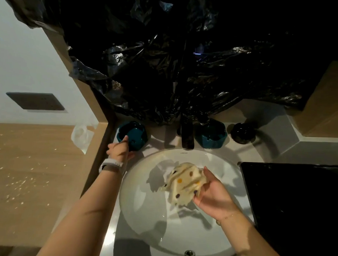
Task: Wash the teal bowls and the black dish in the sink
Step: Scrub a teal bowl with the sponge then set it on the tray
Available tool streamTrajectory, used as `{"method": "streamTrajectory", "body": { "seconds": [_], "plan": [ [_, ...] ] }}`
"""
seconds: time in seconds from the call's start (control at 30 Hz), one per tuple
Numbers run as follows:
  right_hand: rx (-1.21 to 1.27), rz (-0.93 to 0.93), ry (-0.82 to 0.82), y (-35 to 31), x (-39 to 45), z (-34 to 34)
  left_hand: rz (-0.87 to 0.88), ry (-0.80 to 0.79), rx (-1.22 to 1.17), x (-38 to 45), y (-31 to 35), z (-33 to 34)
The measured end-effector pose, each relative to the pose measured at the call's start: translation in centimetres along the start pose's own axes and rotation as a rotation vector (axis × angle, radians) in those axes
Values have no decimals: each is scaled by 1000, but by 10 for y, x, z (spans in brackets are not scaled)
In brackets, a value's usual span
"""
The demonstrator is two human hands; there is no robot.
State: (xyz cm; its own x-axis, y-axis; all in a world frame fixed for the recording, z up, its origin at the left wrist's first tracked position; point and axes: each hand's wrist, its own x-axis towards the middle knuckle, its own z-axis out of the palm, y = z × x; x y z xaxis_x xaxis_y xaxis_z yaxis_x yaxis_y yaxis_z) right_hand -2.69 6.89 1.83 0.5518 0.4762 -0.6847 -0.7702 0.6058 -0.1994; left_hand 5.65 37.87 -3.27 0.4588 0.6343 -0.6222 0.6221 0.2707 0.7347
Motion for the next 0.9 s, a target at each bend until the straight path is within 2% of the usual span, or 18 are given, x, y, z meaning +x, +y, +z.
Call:
{"method": "streamTrajectory", "body": {
  "seconds": [0.2, 0.3, 0.4, 0.5, 0.63, 0.77, 0.87, 0.9],
  "plan": [
    [22, -14, -29, 3, 0, -7, 33, -128, 65, 0, 8, 3],
    [-3, -18, -38, 2, -4, -10, 29, -142, 61, -18, 5, -4],
    [-5, -22, 7, 1, -9, -14, -9, -298, -38, -47, 0, -17],
    [-26, -100, 9, -2, -16, -24, -79, -424, -78, -77, -4, -31],
    [-72, -177, -2, -3, -35, -34, -41, -594, -63, -108, -29, -44],
    [-84, -226, 32, -4, -48, -50, 181, -706, 152, -133, -52, -40],
    [-82, -248, 85, -5, -52, -63, 634, -470, 659, -153, -51, -25],
    [-78, -252, 100, -5, -54, -67, 773, -433, 756, -160, -50, -19]
  ]
}}
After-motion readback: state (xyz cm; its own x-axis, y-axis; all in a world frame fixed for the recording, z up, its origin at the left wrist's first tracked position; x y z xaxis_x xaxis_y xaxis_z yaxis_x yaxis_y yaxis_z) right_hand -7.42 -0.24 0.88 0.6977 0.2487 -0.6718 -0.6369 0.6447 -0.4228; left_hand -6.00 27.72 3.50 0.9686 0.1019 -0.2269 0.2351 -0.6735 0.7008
